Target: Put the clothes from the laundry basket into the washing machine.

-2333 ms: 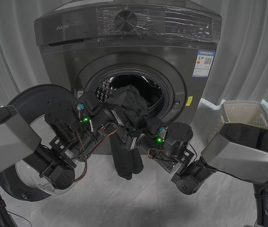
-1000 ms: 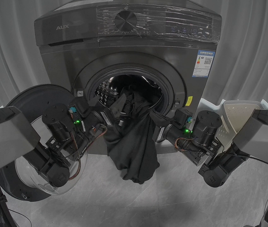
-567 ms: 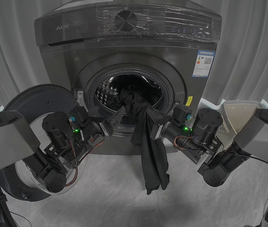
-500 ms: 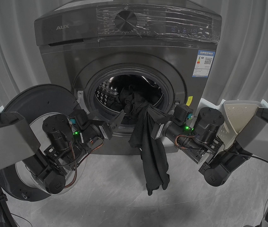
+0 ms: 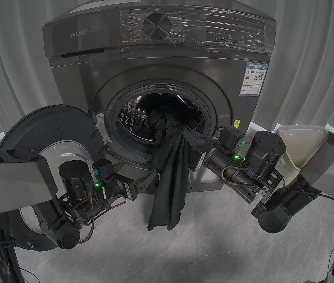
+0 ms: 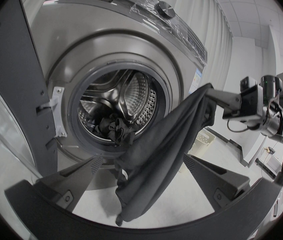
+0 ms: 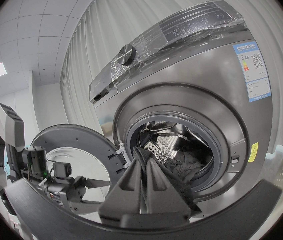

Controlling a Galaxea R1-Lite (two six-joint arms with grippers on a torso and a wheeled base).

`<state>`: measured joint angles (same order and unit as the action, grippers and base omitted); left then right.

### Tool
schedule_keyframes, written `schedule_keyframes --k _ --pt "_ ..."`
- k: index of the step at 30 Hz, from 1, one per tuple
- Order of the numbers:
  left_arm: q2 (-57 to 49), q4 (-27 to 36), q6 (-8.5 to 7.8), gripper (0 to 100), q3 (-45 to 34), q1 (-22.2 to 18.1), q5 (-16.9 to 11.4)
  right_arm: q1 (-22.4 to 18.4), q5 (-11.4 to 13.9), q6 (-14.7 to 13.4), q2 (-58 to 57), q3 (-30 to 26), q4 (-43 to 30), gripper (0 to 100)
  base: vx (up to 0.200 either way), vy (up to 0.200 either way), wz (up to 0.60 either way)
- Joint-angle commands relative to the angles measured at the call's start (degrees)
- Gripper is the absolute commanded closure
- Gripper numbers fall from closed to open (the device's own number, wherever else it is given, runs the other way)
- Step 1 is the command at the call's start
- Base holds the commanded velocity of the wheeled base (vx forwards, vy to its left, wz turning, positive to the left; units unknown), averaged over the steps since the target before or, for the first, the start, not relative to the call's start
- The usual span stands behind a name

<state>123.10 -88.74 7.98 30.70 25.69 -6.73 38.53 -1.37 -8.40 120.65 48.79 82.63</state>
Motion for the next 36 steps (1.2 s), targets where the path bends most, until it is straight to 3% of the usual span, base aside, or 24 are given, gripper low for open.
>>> schedule_keyframes --k 1,17,30,36 --pt "2.4 0.0 -0.07 0 -0.3 -0.1 -0.2 0.9 0.0 0.0 -0.7 -0.2 0.1 100 0.0 0.0 0.0" --pt "7.8 0.0 -0.16 0 1.9 -0.5 0.6 2.8 0.1 0.0 -1.9 -1.1 0.2 100 0.0 0.0 0.0" --pt "12.0 0.0 0.1 0 6.5 -1.5 0.9 4.9 2.9 0.2 -4.5 -5.4 1.3 100 0.0 0.0 0.0" --pt "13.6 0.1 0.1 0 8.7 -1.0 2.9 6.8 2.9 0.1 -4.2 -5.3 1.5 100 0.0 0.0 0.0"
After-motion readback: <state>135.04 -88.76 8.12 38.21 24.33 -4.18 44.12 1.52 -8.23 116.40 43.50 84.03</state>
